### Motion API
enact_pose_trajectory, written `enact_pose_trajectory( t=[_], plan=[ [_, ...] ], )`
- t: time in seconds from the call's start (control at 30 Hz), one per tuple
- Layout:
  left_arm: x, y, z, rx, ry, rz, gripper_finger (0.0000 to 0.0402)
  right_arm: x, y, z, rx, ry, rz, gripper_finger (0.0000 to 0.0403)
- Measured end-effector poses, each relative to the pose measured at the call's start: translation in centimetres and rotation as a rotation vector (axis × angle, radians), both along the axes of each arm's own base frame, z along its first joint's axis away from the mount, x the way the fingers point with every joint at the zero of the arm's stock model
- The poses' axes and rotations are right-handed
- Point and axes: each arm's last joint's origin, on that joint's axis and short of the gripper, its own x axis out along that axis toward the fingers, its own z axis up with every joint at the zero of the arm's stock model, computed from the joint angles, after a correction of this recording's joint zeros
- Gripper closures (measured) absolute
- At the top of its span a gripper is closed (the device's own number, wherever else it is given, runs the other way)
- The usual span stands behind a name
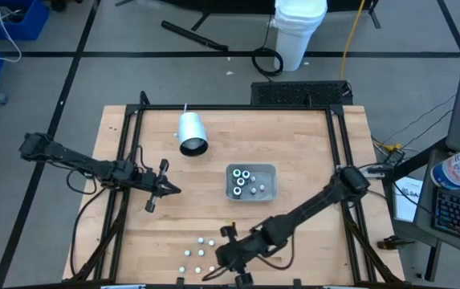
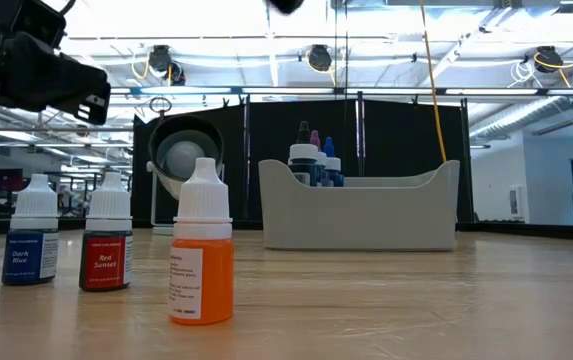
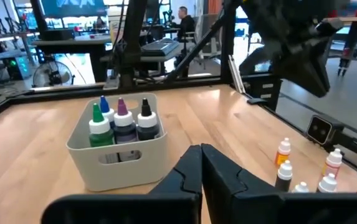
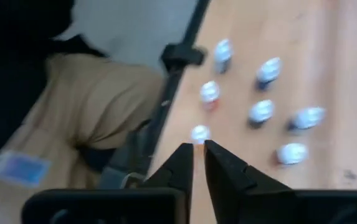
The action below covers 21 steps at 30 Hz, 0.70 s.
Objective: Pick & Place food coloring
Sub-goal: Put the top right small orange food coloring bottle into the white bin
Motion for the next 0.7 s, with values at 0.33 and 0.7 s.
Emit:
enact_pose_trajectory(
  t=[0.33, 0.7],
  plan=[
    [0.0, 0.1, 0.1, 0.001, -0.011, 0.049, 0.0377, 1.5, -0.9, -3.1, -0.038, 0.061, 0.097, 0.0221],
    [0.0, 0.2, 0.1, -0.003, -0.01, 0.053, 0.0393, 1.2, -0.8, -3.8, -0.103, 0.032, 0.101, 0.0166]
  ],
)
